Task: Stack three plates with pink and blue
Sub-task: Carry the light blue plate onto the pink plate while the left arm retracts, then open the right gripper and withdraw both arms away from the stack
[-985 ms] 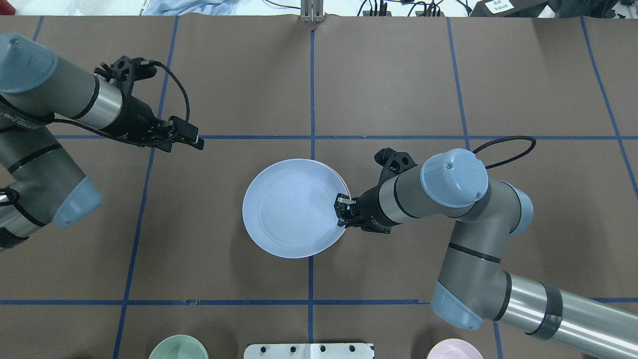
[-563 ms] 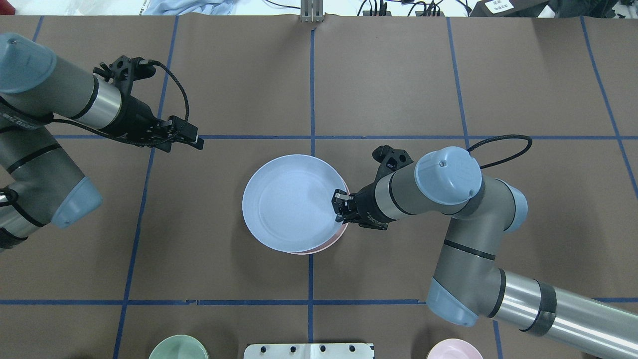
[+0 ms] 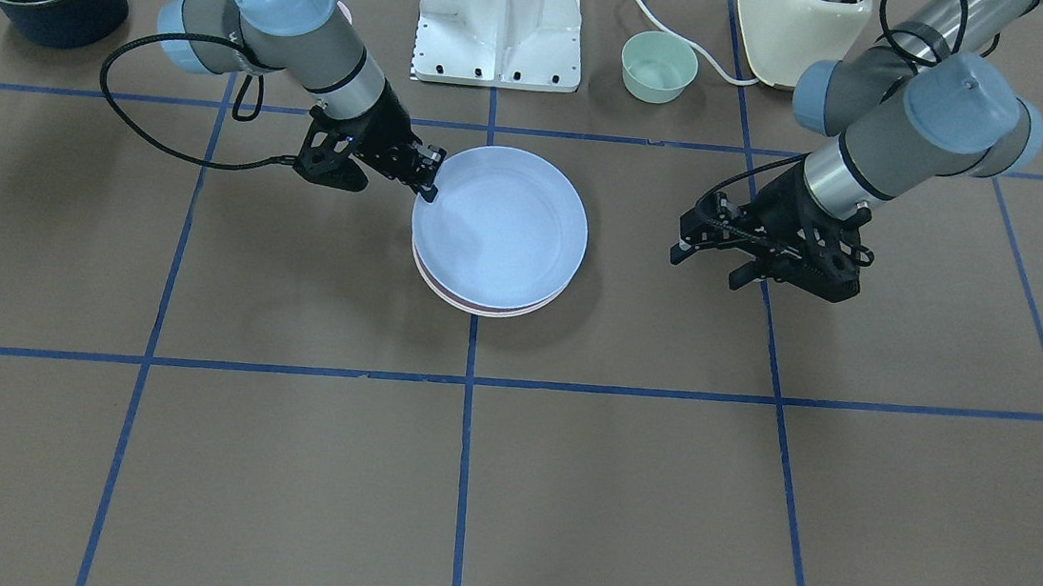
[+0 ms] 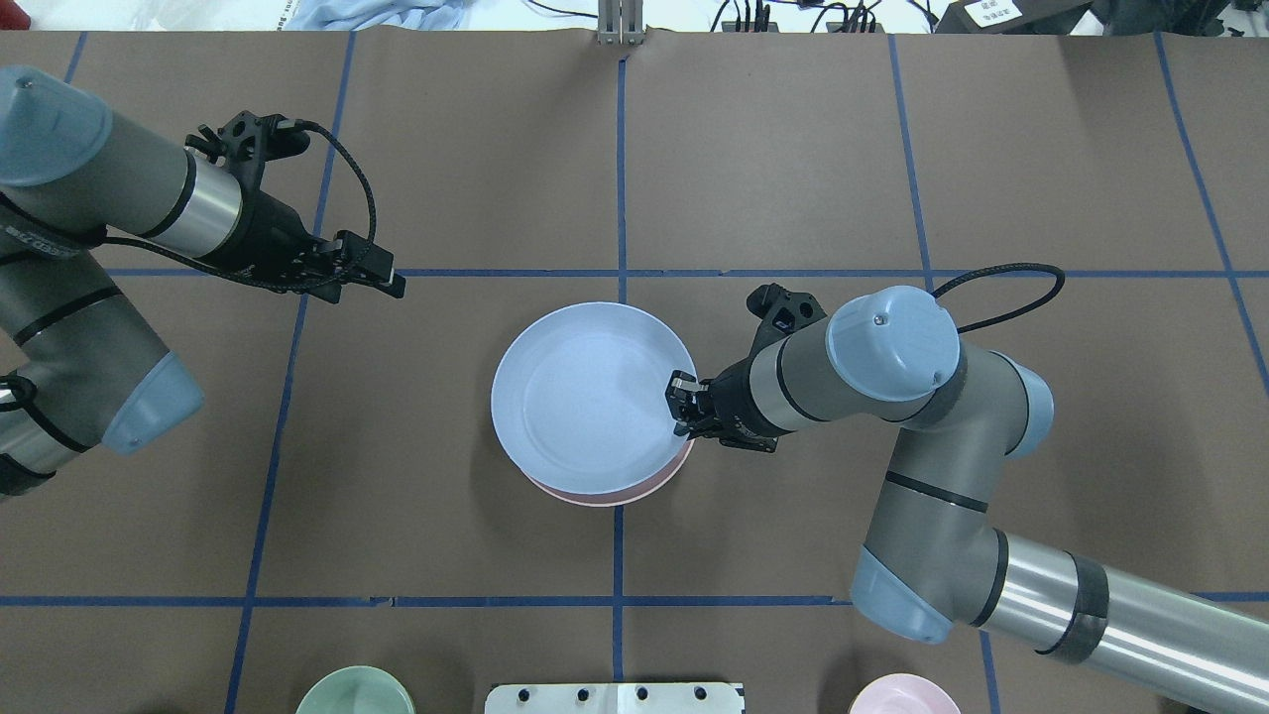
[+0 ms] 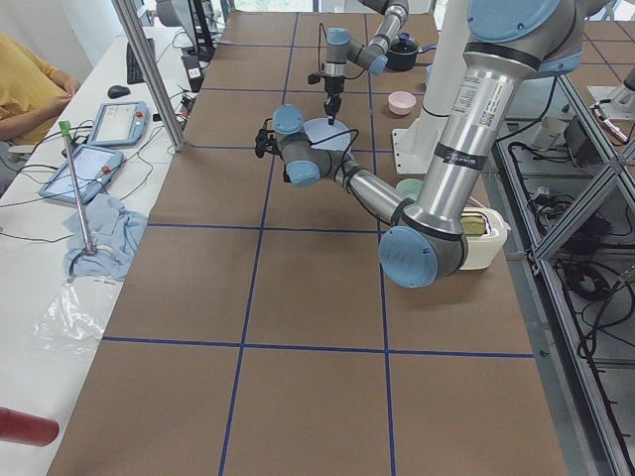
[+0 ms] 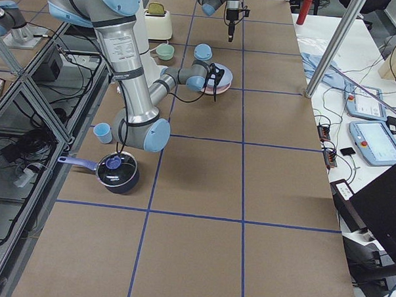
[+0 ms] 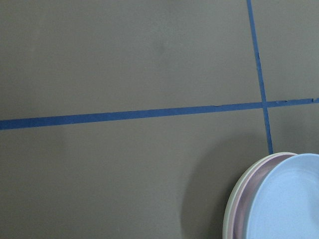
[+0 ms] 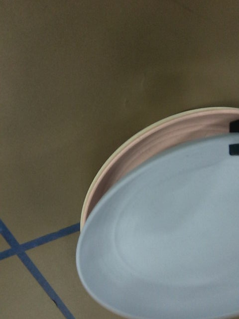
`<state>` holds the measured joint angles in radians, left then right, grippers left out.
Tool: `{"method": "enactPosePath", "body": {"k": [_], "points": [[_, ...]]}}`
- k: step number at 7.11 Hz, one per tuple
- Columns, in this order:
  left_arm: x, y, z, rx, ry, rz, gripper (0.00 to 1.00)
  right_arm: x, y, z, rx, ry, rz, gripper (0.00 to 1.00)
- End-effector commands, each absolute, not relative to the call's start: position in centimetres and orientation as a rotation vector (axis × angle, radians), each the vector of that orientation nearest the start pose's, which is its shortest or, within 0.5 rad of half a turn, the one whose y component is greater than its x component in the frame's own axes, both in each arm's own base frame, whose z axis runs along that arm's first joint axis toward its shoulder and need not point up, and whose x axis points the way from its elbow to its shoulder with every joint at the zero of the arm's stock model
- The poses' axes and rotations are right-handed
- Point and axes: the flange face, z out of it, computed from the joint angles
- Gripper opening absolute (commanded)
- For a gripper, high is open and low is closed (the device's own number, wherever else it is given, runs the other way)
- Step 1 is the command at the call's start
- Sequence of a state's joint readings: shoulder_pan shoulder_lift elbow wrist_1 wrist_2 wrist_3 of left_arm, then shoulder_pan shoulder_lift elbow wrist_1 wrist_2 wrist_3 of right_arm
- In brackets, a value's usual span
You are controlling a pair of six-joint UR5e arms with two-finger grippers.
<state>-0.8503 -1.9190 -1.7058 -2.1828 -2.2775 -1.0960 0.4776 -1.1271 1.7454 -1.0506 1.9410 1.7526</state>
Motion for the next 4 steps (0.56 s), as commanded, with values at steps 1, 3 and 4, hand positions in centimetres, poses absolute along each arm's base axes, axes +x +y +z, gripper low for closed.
{"method": "enactPosePath", "body": {"k": [1, 3, 4], "points": [[34.7, -50.1, 32.7, 0.143, 1.205, 0.052, 0.92, -50.7, -37.9, 26.8, -0.138, -1.167, 0.378, 1.0], [33.2, -48.5, 35.3, 0.151, 1.184, 0.075, 0.92, -43.6, -41.7, 30.8, -0.156, -1.12, 0.461, 1.0], [31.1, -47.7, 37.1, 0.202, 1.157, 0.131, 0.92, -40.4, -43.2, 33.7, -0.141, -1.086, 0.459, 1.0]]}}
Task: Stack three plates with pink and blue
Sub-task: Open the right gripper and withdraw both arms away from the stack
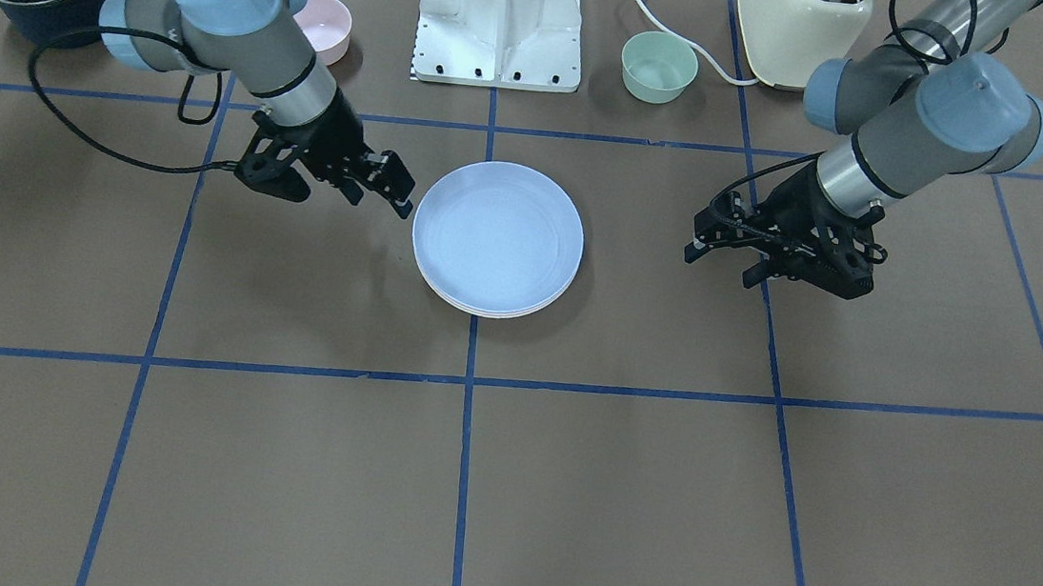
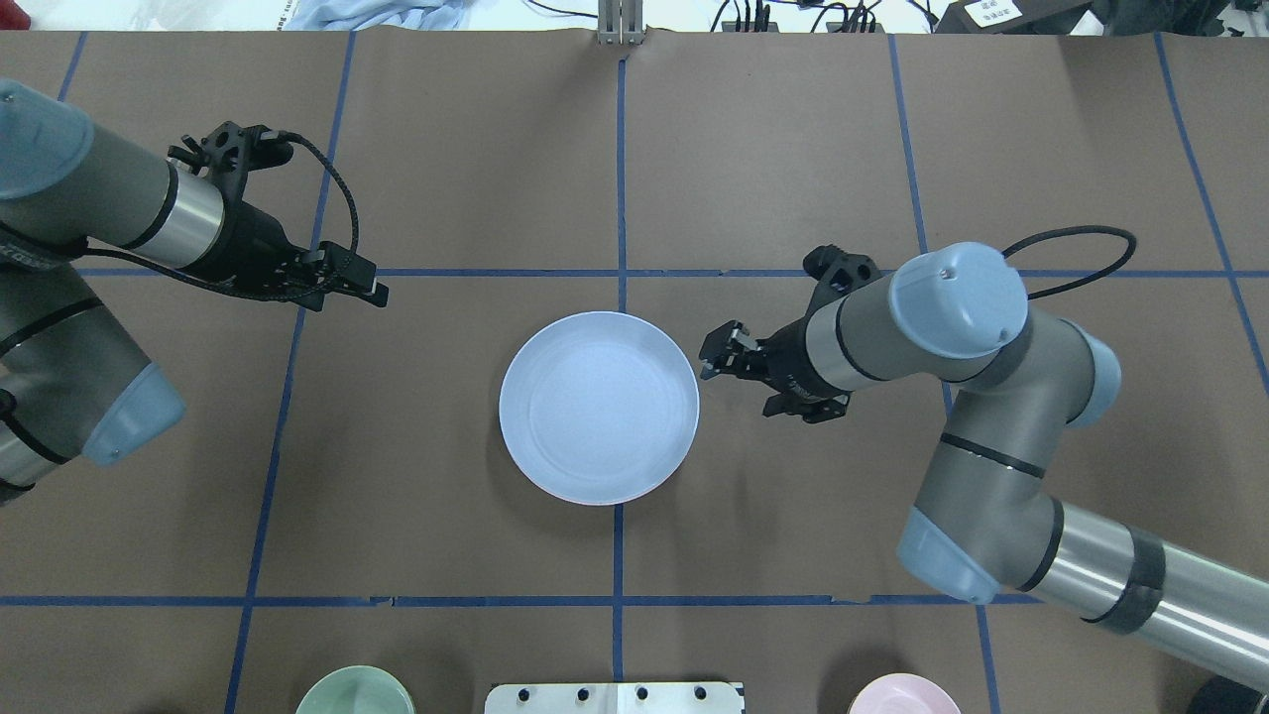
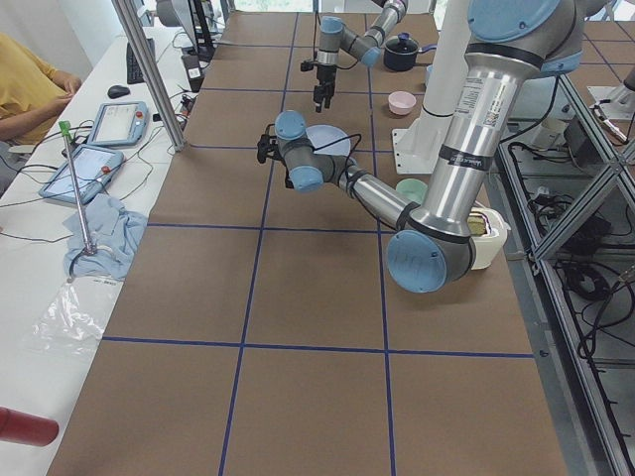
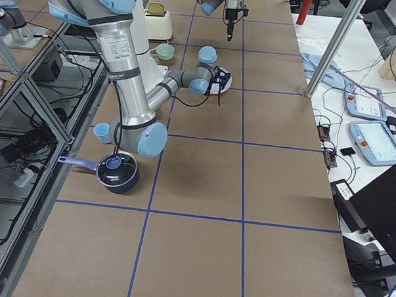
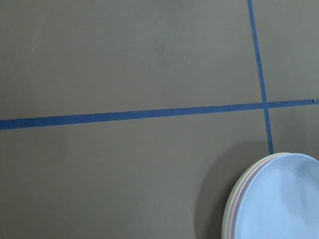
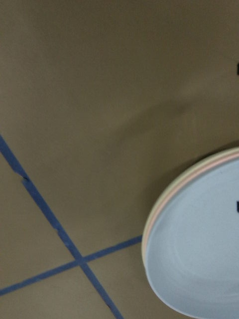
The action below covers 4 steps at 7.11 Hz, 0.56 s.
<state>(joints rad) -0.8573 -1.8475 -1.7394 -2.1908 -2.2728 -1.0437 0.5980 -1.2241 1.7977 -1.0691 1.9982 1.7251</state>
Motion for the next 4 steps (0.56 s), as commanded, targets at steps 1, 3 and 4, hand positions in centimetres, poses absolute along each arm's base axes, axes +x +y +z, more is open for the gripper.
{"method": "enactPosePath", "body": {"k": [1, 3, 4], "points": [[27.7, -47.7, 39.8, 0.264, 1.11, 0.18, 0.92, -36.4, -43.7, 38.1, -0.088, -1.031, 0.403, 1.0], [19.7, -47.9, 45.8, 0.377, 0.997, 0.269, 0.98, -26.5, -43.5, 47.4, 0.018, -0.908, 0.25, 1.0], [15.7, -47.4, 49.3, 0.421, 0.93, 0.324, 0.99, -20.9, -43.6, 51.3, 0.047, -0.877, 0.158, 1.0]]}}
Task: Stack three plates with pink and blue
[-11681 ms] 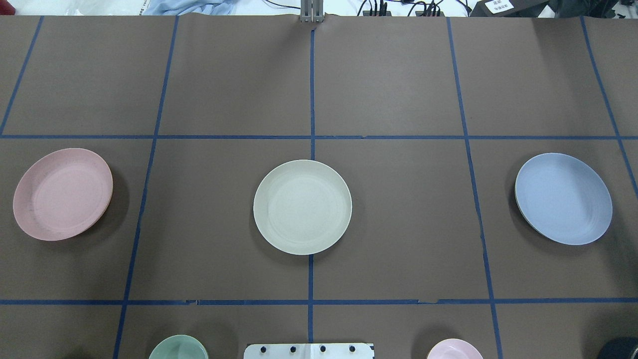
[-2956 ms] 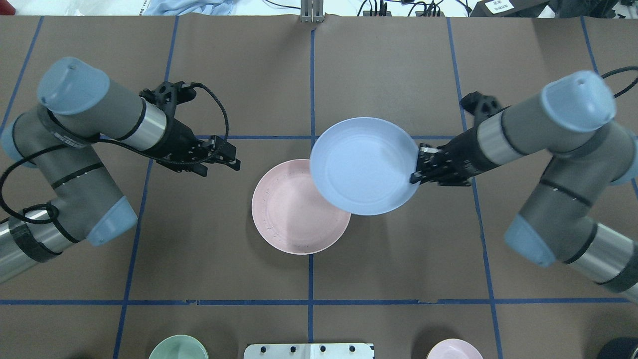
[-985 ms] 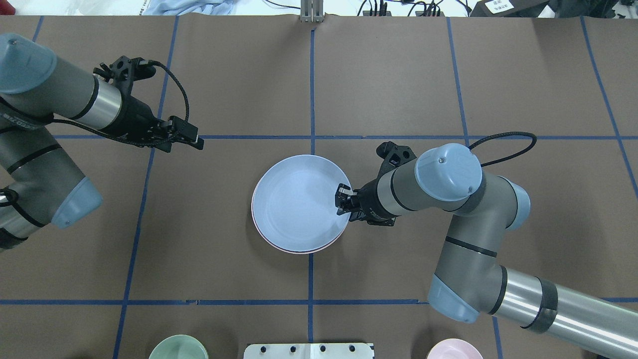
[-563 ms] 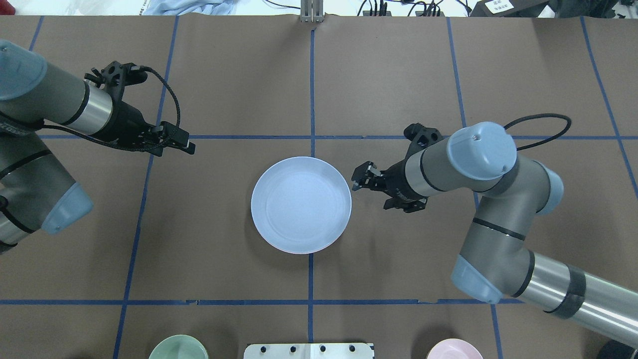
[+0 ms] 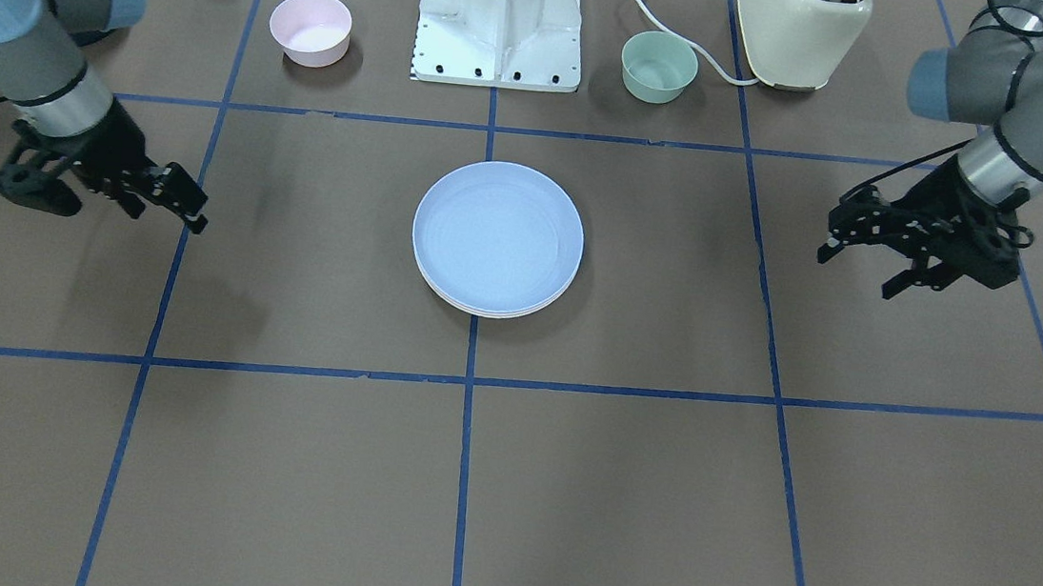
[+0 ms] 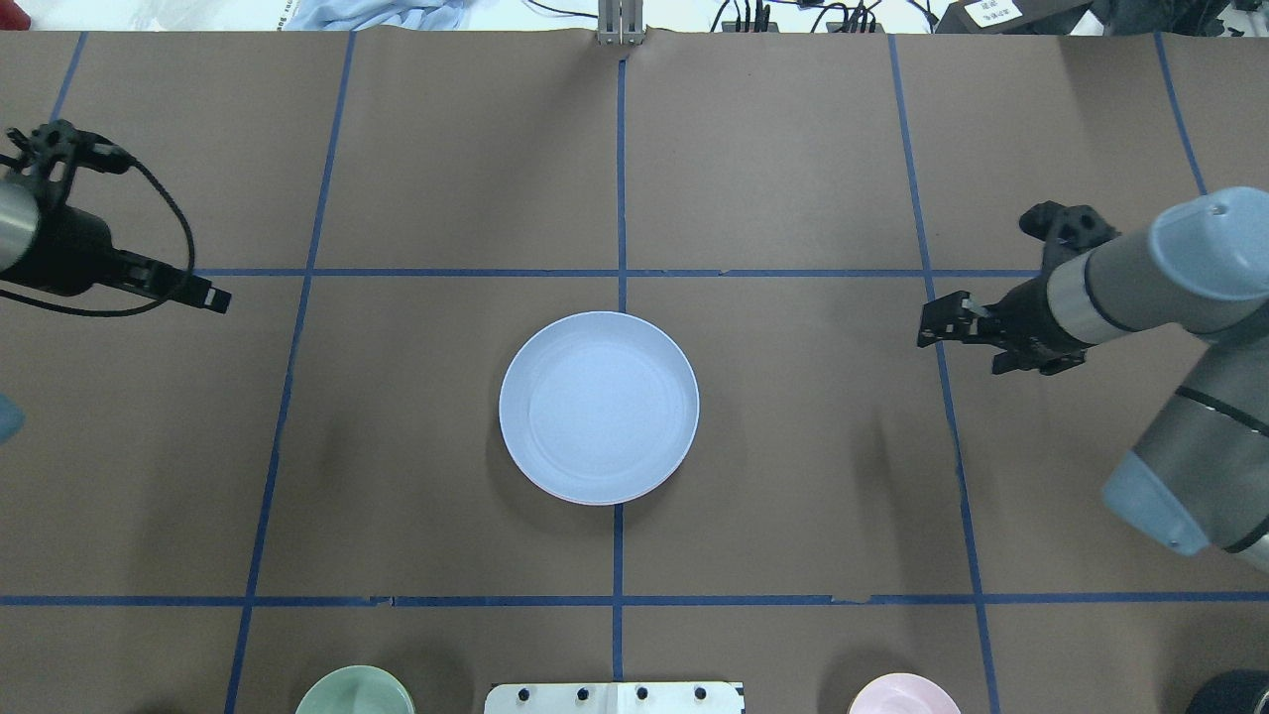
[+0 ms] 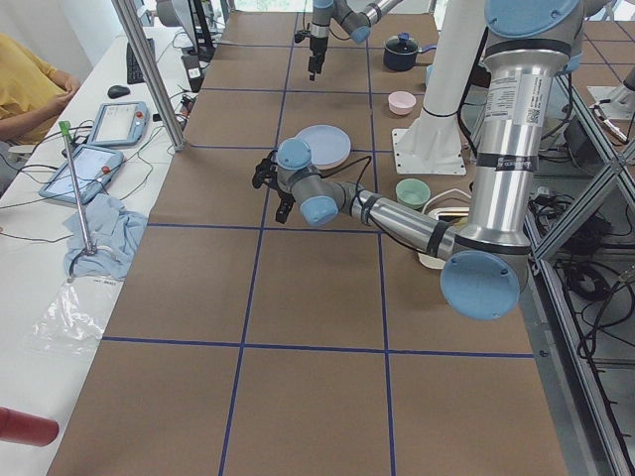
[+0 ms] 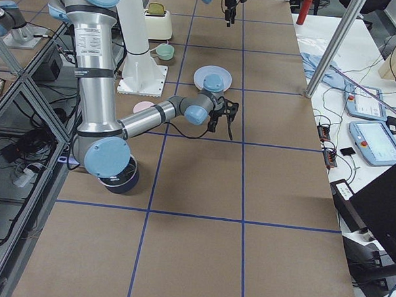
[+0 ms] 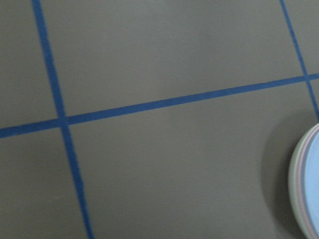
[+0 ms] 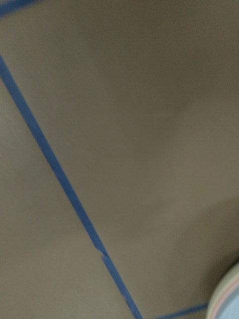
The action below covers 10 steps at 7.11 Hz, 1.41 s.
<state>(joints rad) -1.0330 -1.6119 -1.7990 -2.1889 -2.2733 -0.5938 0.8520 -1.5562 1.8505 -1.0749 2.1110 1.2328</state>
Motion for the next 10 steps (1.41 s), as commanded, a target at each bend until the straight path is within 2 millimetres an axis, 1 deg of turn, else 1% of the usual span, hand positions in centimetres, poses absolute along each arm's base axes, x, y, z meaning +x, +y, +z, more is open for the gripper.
{"method": "enactPosePath", "body": {"k": [1, 2, 3, 4, 5, 6, 7, 8, 9, 10], "points": [[11.9, -46.9, 52.4, 0.467, 0.863, 0.395, 0.99, -15.1, -43.6, 54.7, 0.066, -0.864, 0.1, 1.0], [7.6, -47.7, 54.9, 0.484, 0.801, 0.402, 0.99, -10.4, -44.4, 57.8, 0.055, -0.87, 0.075, 1.0], [3.7, -48.4, 56.9, 0.485, 0.75, 0.393, 0.99, -6.4, -45.1, 60.7, 0.076, -0.868, 0.048, 1.0], [0.8, -48.8, 58.6, 0.488, 0.708, 0.425, 0.99, -3.2, -45.2, 63.8, 0.09, -0.847, 0.027, 1.0], [-0.6, -48.5, 59.1, 0.48, 0.699, 0.417, 0.99, -0.8, -45.0, 65.1, 0.088, -0.828, 0.018, 1.0], [-0.6, -48.5, 59.4, 0.471, 0.699, 0.414, 0.99, 0.7, -44.9, 65.8, 0.071, -0.811, -0.025, 1.0], [-0.5, -48.6, 59.5, 0.47, 0.7, 0.414, 0.99, 1.4, -44.8, 65.8, 0.062, -0.804, -0.043, 1.0], [-0.7, -48.5, 59.2, 0.474, 0.699, 0.412, 0.99, 1.7, -44.8, 65.4, 0.072, -0.806, -0.039, 1.0], [-0.7, -48.9, 59.5, 0.465, 0.697, 0.398, 0.99, 1.4, -45.0, 63.5, 0.102, -0.81, -0.059, 1.0], [-0.9, -48.5, 59.6, 0.465, 0.699, 0.396, 0.99, 0.6, -44.9, 64.7, 0.055, -0.793, -0.064, 1.0]]}}
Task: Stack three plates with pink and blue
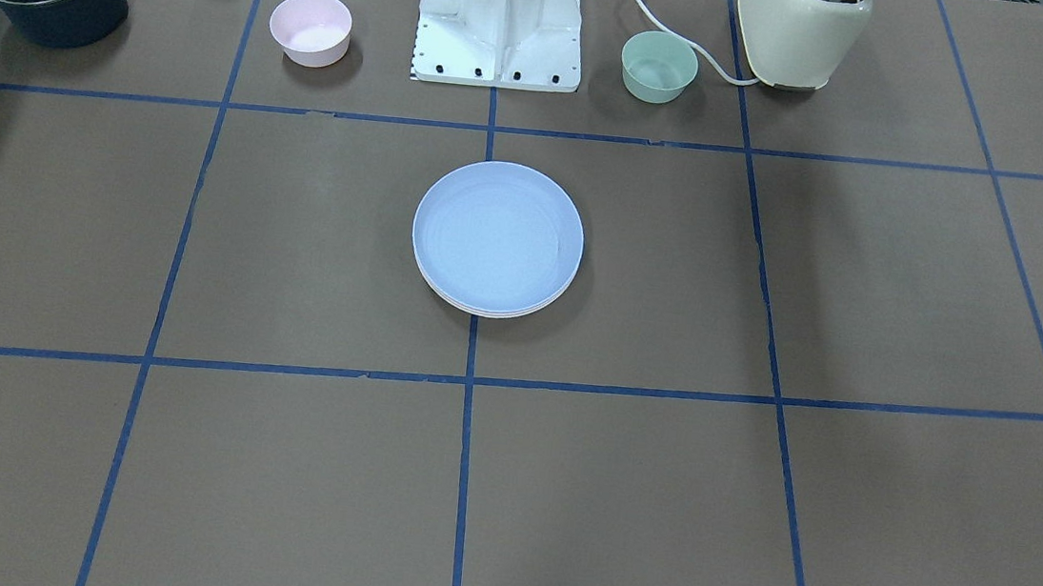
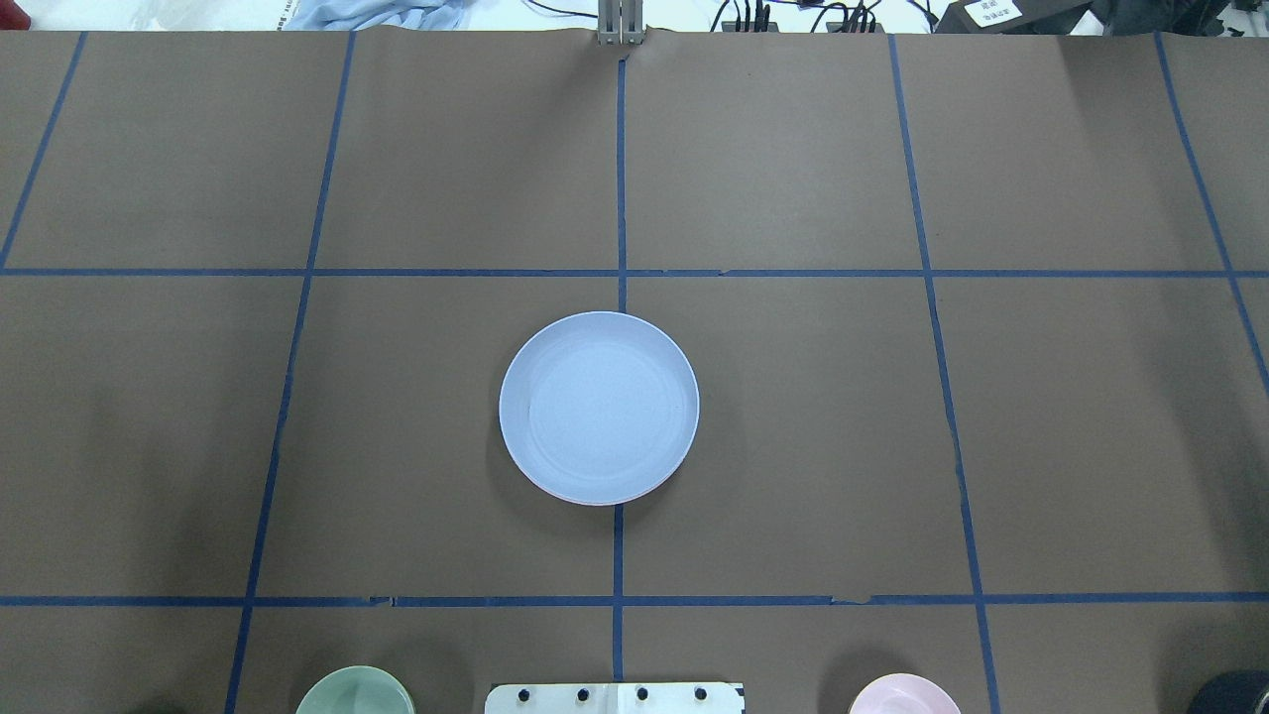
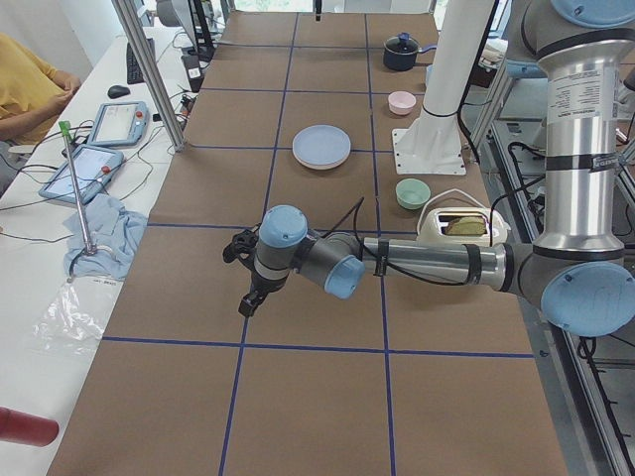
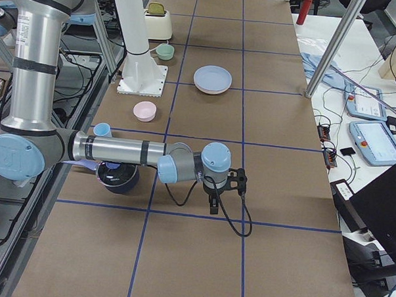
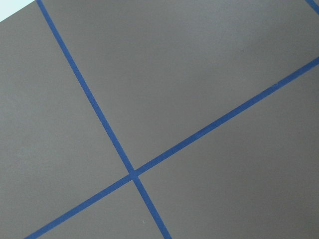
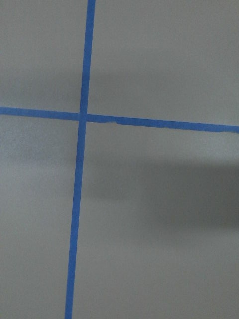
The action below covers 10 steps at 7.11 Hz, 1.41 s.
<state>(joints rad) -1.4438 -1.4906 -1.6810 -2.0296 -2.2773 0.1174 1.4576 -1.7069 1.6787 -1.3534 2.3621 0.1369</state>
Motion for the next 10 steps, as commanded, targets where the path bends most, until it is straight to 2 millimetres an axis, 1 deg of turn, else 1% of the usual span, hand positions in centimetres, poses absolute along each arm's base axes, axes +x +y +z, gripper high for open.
{"method": "enactPosePath", "body": {"k": [1, 2, 3, 4, 5, 7, 8, 9, 10], "points": [[-1.2, -48.0, 58.8, 0.48, 0.696, 0.394, 0.99, 0.5, -45.1, 65.0, 0.054, -0.795, -0.073, 1.0], [-1.2, -48.4, 58.7, 0.482, 0.696, 0.395, 0.99, 0.5, -45.2, 64.8, 0.055, -0.797, -0.073, 1.0], [-1.2, -48.2, 58.5, 0.484, 0.695, 0.396, 0.99, 0.6, -45.3, 64.6, 0.061, -0.797, -0.074, 1.0], [-1.3, -48.1, 58.4, 0.473, 0.697, 0.39, 0.99, 0.7, -45.4, 64.9, 0.058, -0.792, -0.07, 1.0], [-1.2, -48.3, 58.8, 0.457, 0.697, 0.386, 0.99, 0.7, -45.9, 64.7, 0.063, -0.791, -0.07, 1.0], [-1.3, -48.5, 59.3, 0.41, 0.699, 0.366, 0.99, 0.9, -45.5, 65.2, 0.053, -0.794, -0.062, 1.0], [-1.3, -48.5, 59.4, 0.407, 0.699, 0.365, 0.99, 1.2, -45.8, 65.1, 0.043, -0.796, -0.049, 1.0], [-1.7, -48.4, 59.7, 0.402, 0.699, 0.356, 0.99, 1.5, -46.2, 64.3, 0.015, -0.799, -0.031, 1.0], [-2.3, -48.5, 59.7, 0.403, 0.696, 0.34, 0.99, 1.8, -47.1, 63.5, -0.006, -0.798, -0.019, 1.0]]}}
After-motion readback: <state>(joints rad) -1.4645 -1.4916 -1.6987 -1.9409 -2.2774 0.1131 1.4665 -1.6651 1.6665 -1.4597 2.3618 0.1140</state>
